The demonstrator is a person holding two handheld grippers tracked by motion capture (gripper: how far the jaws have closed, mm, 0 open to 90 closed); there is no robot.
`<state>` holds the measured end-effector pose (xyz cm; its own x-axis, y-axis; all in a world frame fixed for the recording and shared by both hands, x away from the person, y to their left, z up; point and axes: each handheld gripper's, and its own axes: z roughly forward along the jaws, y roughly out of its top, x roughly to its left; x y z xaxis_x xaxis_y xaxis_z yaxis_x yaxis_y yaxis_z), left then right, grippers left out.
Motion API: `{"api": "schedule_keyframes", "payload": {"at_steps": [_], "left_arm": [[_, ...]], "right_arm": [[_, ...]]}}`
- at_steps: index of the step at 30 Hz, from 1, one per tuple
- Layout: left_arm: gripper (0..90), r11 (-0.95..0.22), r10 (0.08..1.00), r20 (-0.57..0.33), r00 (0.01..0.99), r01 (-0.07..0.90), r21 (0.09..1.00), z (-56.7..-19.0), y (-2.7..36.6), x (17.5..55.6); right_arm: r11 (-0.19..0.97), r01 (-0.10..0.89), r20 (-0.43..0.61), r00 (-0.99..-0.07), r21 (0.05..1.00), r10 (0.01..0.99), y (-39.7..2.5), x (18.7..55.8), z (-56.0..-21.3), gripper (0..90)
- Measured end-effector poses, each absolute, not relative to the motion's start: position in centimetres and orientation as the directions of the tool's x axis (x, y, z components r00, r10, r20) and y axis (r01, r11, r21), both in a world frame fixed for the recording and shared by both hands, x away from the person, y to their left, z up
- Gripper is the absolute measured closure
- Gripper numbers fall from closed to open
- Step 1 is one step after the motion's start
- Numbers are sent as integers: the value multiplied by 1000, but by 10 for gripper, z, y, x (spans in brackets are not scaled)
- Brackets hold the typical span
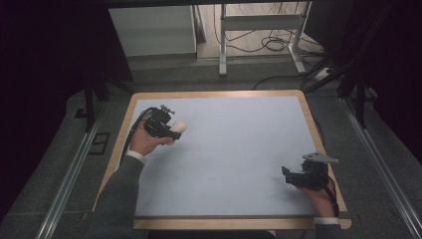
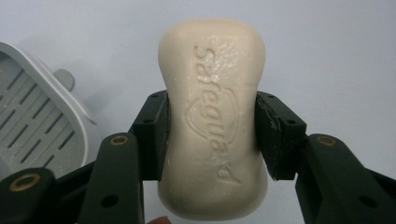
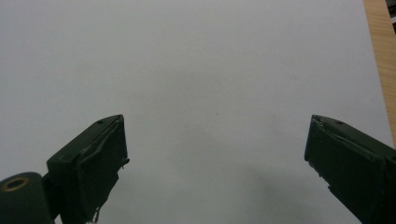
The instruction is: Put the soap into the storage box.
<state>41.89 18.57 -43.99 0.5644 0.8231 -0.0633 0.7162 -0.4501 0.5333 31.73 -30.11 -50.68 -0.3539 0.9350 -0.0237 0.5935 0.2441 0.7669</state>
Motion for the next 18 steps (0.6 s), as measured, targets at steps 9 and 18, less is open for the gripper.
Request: {"api": "schedule_keyframes", "payload": {"at_steps": [9, 18], "left_arm": [[494, -424, 839, -60, 540, 721, 548, -429, 197, 425], [494, -388, 865, -63, 497, 744, 544, -424, 213, 433]], "right_arm": [[246, 591, -28, -353, 768, 935, -301, 317, -507, 57], [249, 592, -31, -354, 767, 935, -300, 317, -507, 57]]}}
